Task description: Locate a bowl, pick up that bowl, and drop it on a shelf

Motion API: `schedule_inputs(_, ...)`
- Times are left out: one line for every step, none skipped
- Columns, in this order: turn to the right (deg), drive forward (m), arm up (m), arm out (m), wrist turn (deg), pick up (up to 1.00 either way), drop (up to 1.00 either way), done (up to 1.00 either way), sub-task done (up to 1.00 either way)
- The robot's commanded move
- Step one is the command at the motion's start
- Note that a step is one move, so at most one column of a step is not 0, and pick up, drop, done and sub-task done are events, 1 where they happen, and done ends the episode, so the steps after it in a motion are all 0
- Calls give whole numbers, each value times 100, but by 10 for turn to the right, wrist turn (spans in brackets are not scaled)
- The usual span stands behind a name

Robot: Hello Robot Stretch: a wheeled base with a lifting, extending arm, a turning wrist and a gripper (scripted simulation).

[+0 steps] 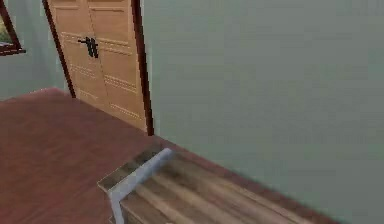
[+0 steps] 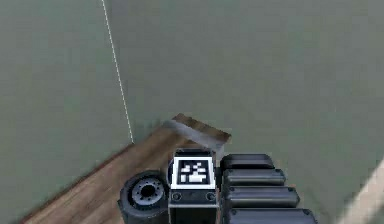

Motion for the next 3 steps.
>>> schedule_inputs(210, 0, 0, 0, 0, 0, 0, 0, 0)
schedule_inputs(-450, 0, 0, 0, 0, 0, 0, 0, 0)
schedule_inputs(-450, 0, 0, 0, 0, 0, 0, 0, 0)
